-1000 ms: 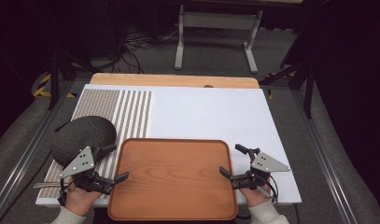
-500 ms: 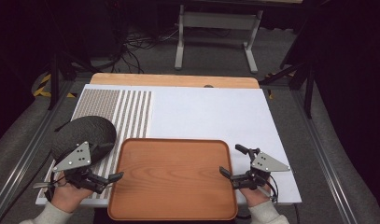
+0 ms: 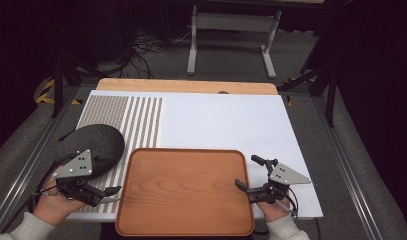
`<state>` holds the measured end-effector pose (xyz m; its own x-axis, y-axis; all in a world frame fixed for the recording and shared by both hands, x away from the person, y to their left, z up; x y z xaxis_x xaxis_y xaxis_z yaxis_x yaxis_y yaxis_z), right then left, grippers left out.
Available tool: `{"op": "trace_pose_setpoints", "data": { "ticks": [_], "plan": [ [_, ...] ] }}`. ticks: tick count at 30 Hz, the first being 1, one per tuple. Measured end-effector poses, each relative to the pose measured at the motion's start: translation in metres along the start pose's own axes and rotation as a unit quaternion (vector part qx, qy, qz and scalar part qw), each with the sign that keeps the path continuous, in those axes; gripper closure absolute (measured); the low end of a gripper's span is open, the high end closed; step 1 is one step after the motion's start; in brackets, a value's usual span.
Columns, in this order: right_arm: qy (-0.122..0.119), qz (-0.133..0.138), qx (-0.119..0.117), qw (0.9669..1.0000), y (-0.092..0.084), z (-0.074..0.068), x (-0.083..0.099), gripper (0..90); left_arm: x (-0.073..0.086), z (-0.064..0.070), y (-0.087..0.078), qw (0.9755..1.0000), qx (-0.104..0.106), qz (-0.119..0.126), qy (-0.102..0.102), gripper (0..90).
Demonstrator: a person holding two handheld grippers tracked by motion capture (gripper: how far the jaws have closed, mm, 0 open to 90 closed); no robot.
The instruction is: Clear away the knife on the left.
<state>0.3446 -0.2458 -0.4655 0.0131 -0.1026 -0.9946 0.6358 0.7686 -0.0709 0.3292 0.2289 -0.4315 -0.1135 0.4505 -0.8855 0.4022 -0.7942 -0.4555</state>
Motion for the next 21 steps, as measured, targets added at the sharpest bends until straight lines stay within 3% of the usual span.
{"op": "trace_pose_setpoints", "data": {
  "ticks": [3, 11, 17, 21],
  "plan": [
    [-0.001, -0.001, -0.001, 1.0, 0.0, 0.0, 0.0, 2.4, 0.003, -0.003, -0.007, 0.9997, 0.002, -0.025, 0.006, 11.8],
    [0.0, -0.003, -0.004, 1.0, 0.001, 0.0, 0.001, 2.5, 0.006, -0.007, -0.018, 0.9982, 0.004, -0.058, 0.013, 13.5],
    [0.001, -0.003, -0.006, 1.0, 0.001, -0.001, 0.001, 2.5, 0.011, -0.009, -0.026, 0.9947, 0.031, -0.096, 0.019, 14.2],
    [0.0, -0.005, -0.009, 0.9999, 0.002, -0.001, 0.001, 2.5, 0.014, -0.01, -0.029, 0.993, 0.033, -0.112, 0.019, 14.5]
  ]
}}
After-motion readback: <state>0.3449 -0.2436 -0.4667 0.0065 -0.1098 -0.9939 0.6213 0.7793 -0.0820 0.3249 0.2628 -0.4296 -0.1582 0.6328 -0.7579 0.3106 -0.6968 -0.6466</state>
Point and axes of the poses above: each handheld gripper's, and its own axes: y roughly forward along the jaws, x roughly out of its underside, z roughly to its right, the point moved 4 cm from there along y, roughly forward along the jaws, and after that the axes turned 8 degrees about z, right-handed, at the moved point
